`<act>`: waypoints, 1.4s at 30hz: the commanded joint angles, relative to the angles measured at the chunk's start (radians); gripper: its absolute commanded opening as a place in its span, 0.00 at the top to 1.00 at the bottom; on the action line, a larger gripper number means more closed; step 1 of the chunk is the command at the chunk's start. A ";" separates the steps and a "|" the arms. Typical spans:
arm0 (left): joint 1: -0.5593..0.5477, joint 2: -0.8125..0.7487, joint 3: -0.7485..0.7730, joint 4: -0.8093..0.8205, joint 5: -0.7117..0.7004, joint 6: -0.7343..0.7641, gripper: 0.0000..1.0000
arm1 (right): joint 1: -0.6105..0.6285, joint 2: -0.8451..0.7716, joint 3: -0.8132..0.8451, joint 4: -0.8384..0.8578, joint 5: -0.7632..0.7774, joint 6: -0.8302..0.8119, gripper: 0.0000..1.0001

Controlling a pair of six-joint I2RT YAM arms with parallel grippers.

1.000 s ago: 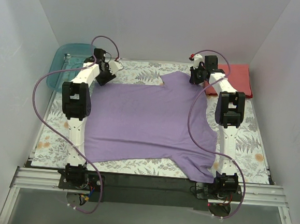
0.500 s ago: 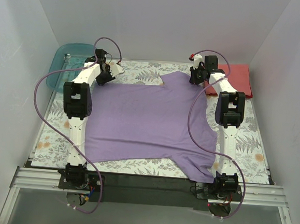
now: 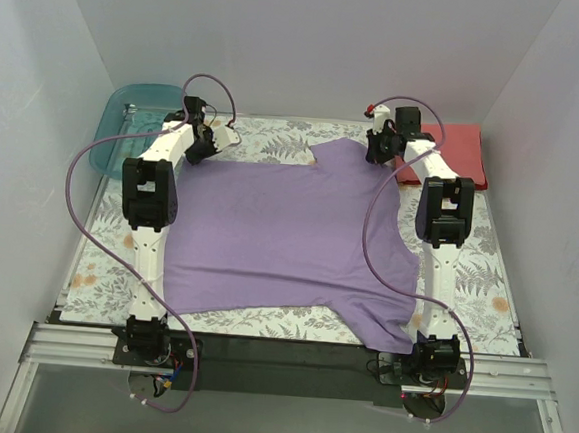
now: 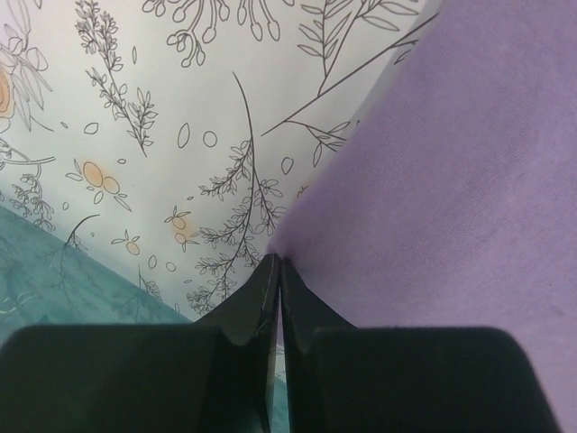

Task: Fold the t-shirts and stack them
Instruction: Flatten the tshirt out, then fold the tshirt

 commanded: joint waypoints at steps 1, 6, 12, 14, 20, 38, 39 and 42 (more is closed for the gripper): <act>0.007 -0.052 -0.077 0.051 0.031 -0.012 1.00 | -0.004 -0.103 -0.010 -0.009 -0.033 -0.006 0.99; 0.007 -0.147 -0.174 0.182 0.020 -0.019 1.00 | -0.007 -0.147 -0.009 -0.001 -0.056 0.006 0.99; 0.012 -0.207 -0.214 0.211 0.035 -0.039 1.00 | -0.007 -0.189 -0.020 -0.001 -0.073 0.009 0.99; 0.012 -0.230 -0.258 0.242 0.037 -0.039 1.00 | -0.008 -0.205 -0.032 -0.003 -0.075 0.006 0.99; 0.012 -0.312 -0.343 0.311 0.037 -0.050 1.00 | -0.011 -0.256 -0.090 -0.001 -0.087 -0.003 0.99; 0.018 -0.454 -0.487 0.390 0.051 -0.058 1.00 | -0.031 -0.371 -0.178 -0.001 -0.155 -0.011 0.99; 0.021 -0.463 -0.496 0.393 0.052 -0.061 1.00 | -0.031 -0.379 -0.190 -0.003 -0.158 -0.012 0.99; 0.026 -0.503 -0.539 0.416 0.061 -0.065 1.00 | -0.031 -0.411 -0.224 -0.008 -0.164 -0.022 0.99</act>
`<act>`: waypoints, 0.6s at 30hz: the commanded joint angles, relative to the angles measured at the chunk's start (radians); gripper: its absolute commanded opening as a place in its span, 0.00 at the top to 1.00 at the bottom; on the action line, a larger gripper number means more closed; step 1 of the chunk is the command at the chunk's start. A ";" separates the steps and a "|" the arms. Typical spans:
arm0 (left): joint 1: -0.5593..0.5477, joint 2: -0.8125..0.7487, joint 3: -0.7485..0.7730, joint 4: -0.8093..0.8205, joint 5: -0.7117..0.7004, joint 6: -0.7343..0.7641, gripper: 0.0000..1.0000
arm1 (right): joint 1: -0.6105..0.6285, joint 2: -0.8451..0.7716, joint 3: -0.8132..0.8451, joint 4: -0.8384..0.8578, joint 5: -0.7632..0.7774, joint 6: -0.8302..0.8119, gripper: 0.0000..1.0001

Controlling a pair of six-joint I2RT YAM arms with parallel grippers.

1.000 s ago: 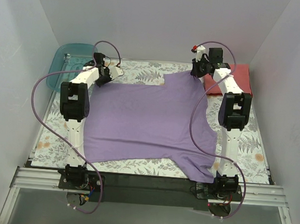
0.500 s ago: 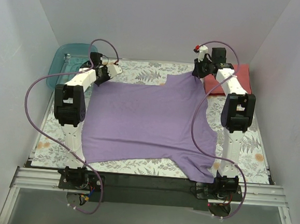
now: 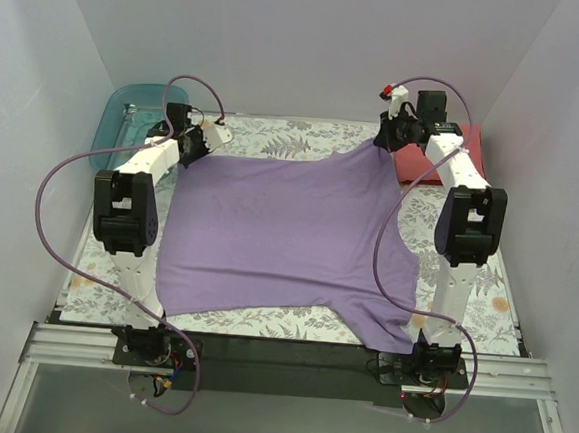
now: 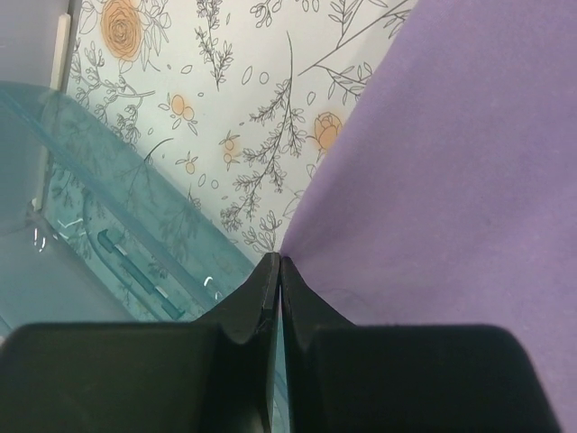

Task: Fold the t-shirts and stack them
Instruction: Fold the tshirt

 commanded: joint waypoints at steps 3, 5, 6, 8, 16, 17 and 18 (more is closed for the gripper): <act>0.017 -0.149 -0.075 0.065 0.038 -0.010 1.00 | -0.007 -0.102 -0.047 0.012 -0.041 -0.025 0.99; 0.018 -0.173 -0.092 0.071 0.046 -0.011 1.00 | -0.007 -0.122 -0.065 0.001 -0.044 -0.029 0.99; 0.020 -0.184 -0.103 0.077 0.047 -0.013 1.00 | -0.007 -0.130 -0.075 -0.002 -0.050 -0.032 0.99; 0.022 -0.210 -0.127 0.083 0.056 -0.011 1.00 | -0.008 -0.153 -0.101 -0.007 -0.053 -0.035 0.99; 0.028 -0.293 -0.219 0.085 0.067 -0.002 1.00 | -0.017 -0.231 -0.177 -0.030 -0.084 -0.052 0.99; 0.028 -0.299 -0.236 0.085 0.069 0.001 1.00 | -0.016 -0.239 -0.185 -0.037 -0.092 -0.054 0.99; 0.028 -0.308 -0.243 0.088 0.069 0.001 1.00 | -0.017 -0.252 -0.199 -0.042 -0.099 -0.055 0.99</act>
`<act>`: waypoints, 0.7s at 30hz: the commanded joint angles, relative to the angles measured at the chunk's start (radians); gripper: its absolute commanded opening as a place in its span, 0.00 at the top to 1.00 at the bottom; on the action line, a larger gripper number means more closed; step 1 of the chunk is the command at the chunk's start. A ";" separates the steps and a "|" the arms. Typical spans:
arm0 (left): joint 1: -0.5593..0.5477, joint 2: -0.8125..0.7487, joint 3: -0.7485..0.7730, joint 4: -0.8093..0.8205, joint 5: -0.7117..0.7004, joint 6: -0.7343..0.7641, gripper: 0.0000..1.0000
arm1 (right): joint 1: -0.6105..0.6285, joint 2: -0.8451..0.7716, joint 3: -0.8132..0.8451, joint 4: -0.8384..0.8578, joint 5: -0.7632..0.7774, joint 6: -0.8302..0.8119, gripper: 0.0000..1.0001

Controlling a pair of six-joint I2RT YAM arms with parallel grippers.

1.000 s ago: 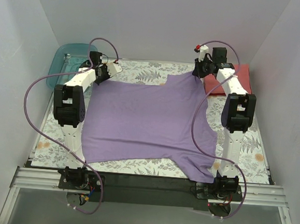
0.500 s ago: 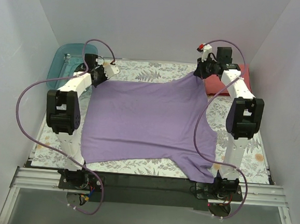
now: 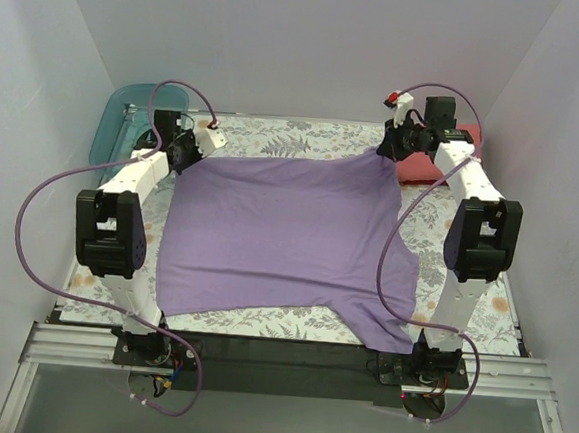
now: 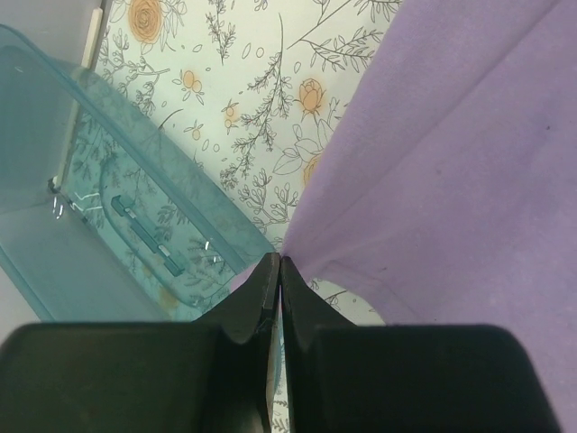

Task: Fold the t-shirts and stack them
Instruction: Fold the tshirt

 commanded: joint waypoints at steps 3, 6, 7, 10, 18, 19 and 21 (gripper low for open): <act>0.008 -0.091 -0.035 0.021 0.030 0.007 1.00 | -0.007 -0.106 -0.044 -0.020 -0.051 -0.025 0.99; 0.008 -0.101 -0.054 0.026 0.039 0.007 1.00 | -0.007 -0.136 -0.078 -0.032 -0.051 -0.031 0.99; 0.008 -0.109 -0.058 0.025 0.041 0.007 1.00 | -0.005 -0.143 -0.098 -0.040 -0.054 -0.035 0.99; 0.008 -0.121 -0.075 0.029 0.042 0.010 1.00 | -0.007 -0.177 -0.129 -0.046 -0.056 -0.044 0.99; 0.038 -0.176 -0.118 0.040 0.055 0.013 1.00 | -0.007 -0.263 -0.216 -0.067 -0.065 -0.044 0.99; 0.040 -0.180 -0.123 0.038 0.053 0.014 1.00 | -0.007 -0.271 -0.222 -0.073 -0.066 -0.042 0.99; 0.042 -0.186 -0.129 0.043 0.059 0.016 1.00 | -0.005 -0.294 -0.245 -0.075 -0.069 -0.038 0.99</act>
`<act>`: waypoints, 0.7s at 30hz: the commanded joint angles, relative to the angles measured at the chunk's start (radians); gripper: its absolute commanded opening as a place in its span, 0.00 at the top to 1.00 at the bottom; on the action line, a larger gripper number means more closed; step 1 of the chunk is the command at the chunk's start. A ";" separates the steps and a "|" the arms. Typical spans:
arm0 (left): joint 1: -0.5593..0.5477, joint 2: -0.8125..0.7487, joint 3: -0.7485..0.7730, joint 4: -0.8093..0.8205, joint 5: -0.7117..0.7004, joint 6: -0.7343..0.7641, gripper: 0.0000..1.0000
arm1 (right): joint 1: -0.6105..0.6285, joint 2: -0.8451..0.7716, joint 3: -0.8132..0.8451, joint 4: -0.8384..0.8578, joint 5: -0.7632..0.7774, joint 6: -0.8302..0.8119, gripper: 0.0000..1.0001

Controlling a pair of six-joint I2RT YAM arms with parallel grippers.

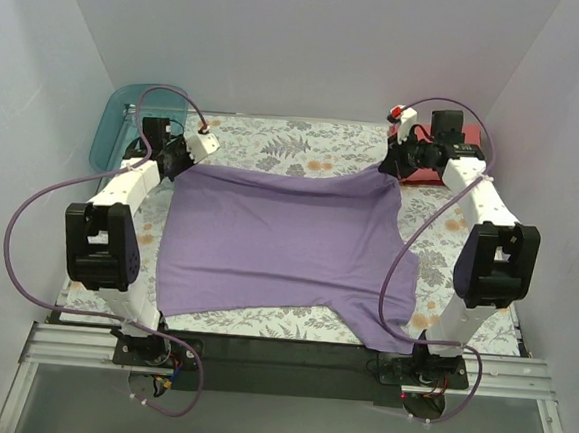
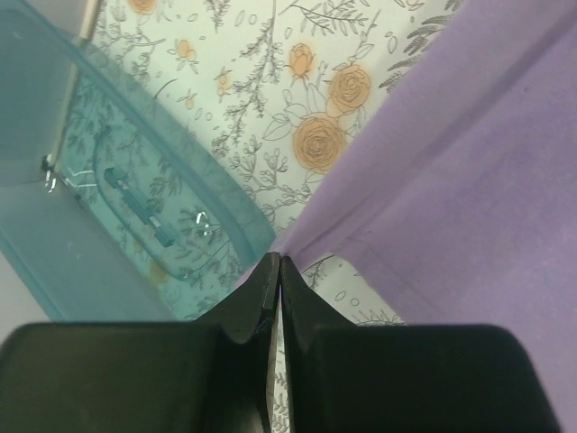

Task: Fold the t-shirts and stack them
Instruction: Fold the tshirt

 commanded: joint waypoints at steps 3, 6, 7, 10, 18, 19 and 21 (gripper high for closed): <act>0.009 -0.084 -0.019 0.027 0.031 0.014 1.00 | -0.007 -0.097 -0.060 -0.014 -0.029 0.007 0.99; 0.009 -0.095 -0.036 0.024 0.039 0.014 1.00 | -0.005 -0.119 -0.095 -0.020 -0.030 0.008 0.99; 0.009 -0.103 -0.040 0.020 0.042 0.017 1.00 | -0.005 -0.122 -0.104 -0.023 -0.030 0.008 0.99; 0.009 -0.123 -0.065 0.007 0.047 0.027 1.00 | -0.005 -0.136 -0.133 -0.030 -0.037 0.007 0.99; 0.009 -0.181 -0.148 -0.018 0.039 0.070 1.00 | -0.005 -0.172 -0.187 -0.046 -0.040 0.005 0.99; 0.009 -0.189 -0.152 -0.022 0.041 0.077 1.00 | -0.005 -0.177 -0.193 -0.046 -0.038 0.004 0.99; 0.009 -0.211 -0.168 -0.038 0.039 0.081 1.00 | -0.005 -0.189 -0.207 -0.049 -0.038 0.004 0.99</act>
